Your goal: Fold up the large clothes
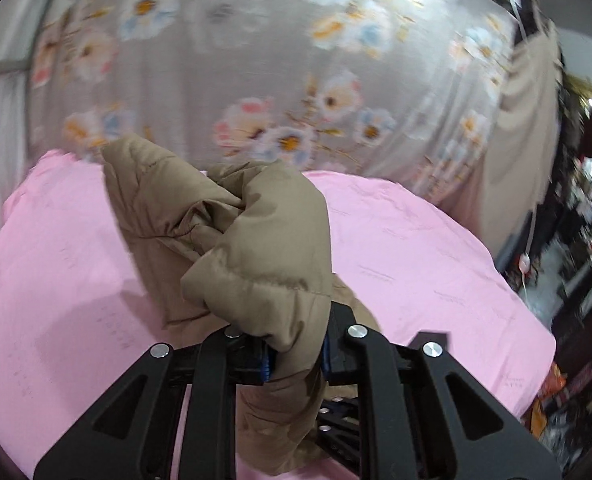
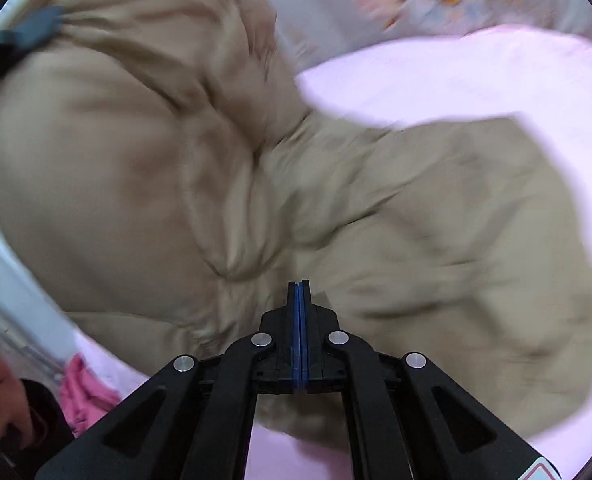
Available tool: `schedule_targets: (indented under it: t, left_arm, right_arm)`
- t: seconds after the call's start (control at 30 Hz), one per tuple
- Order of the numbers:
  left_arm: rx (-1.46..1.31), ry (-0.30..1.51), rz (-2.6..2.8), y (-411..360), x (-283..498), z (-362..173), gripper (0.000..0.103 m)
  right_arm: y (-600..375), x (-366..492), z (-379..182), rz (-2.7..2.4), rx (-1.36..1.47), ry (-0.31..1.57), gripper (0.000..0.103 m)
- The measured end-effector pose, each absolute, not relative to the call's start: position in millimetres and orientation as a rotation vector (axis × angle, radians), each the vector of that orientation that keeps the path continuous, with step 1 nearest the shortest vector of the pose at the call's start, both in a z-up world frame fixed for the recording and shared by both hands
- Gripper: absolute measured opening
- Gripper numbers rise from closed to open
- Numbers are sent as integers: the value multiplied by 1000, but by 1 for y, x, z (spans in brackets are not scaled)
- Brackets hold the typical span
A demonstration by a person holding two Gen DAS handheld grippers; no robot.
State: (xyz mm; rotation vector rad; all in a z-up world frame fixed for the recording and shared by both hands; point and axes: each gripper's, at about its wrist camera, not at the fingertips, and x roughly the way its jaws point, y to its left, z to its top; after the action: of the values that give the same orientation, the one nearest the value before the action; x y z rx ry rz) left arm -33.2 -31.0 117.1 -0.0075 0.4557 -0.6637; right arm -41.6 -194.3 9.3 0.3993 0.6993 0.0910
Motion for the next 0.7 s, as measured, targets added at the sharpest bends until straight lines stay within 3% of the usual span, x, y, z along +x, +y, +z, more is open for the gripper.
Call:
schedule_targets:
  t: [0.33, 0.5, 0.7]
  left_arm:
    - [208, 672, -826, -201, -38, 37, 16]
    - [298, 736, -801, -234, -46, -10, 17]
    - [312, 751, -790, -231, -53, -12, 25]
  right_arm:
    - [-330, -135, -12, -257, 543, 663, 6]
    - [-362, -147, -23, -302, 579, 651, 6]
    - [-364, -143, -5, -268, 545, 620, 7]
